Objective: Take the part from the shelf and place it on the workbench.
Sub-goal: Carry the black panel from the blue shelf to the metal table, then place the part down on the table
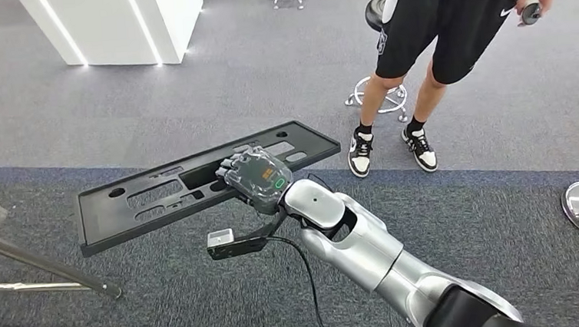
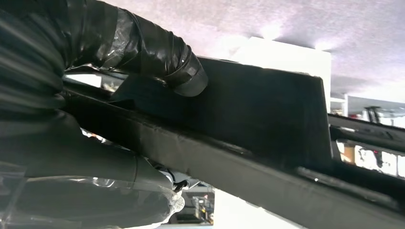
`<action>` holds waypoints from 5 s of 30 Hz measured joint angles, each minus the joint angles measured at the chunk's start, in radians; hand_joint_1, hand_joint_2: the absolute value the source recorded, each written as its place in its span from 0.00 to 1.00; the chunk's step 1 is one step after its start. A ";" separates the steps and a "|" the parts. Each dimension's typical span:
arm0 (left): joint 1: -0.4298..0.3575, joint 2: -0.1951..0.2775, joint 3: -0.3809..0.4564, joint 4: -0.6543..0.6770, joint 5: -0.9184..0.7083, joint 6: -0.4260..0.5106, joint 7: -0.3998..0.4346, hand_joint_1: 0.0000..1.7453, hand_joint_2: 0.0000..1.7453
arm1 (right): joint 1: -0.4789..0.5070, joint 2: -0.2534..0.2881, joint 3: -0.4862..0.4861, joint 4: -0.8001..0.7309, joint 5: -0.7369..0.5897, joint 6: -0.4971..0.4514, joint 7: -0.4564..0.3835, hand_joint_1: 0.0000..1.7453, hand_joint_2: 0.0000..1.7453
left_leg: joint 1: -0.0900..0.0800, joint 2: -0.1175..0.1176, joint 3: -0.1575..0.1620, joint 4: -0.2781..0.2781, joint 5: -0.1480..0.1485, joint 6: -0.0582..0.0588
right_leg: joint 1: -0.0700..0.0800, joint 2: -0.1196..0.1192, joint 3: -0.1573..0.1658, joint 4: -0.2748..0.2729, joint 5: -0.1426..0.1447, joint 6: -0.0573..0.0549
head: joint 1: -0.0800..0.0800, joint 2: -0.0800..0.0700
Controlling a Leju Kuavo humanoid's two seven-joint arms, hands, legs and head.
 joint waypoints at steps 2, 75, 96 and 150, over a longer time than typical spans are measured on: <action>0.005 -0.002 0.002 0.000 0.001 0.001 0.000 0.00 1.00 | -0.002 0.000 0.000 -0.002 0.000 0.000 0.000 1.00 1.00 | 0.000 0.026 -0.011 0.021 -0.014 -0.010 | 0.001 -0.023 0.005 -0.008 0.004 -0.013 | 0.000 0.000; -0.010 -0.006 0.039 0.000 -0.045 0.015 0.019 0.00 1.00 | -0.053 -0.178 -0.023 -0.121 -0.097 0.092 -0.025 1.00 1.00 | -0.025 0.199 0.006 0.004 -0.006 0.018 | 0.012 -0.162 0.041 -0.018 -0.026 -0.008 | -0.002 0.000; 0.000 -0.010 0.060 0.001 -0.056 0.015 0.012 0.00 1.00 | -0.088 -0.241 -0.037 -0.139 -0.135 0.110 -0.036 1.00 1.00 | -0.010 0.090 -0.041 0.104 -0.070 -0.004 | -0.006 -0.052 0.003 -0.019 0.011 -0.017 | -0.003 0.000; 0.000 -0.060 0.100 0.000 -0.138 0.021 -0.041 0.00 1.00 | -0.152 -0.401 -0.036 -0.154 -0.201 0.154 -0.009 1.00 1.00 | -0.021 0.079 0.022 0.001 -0.028 0.029 | 0.002 -0.058 -0.020 -0.004 0.012 0.005 | -0.002 0.000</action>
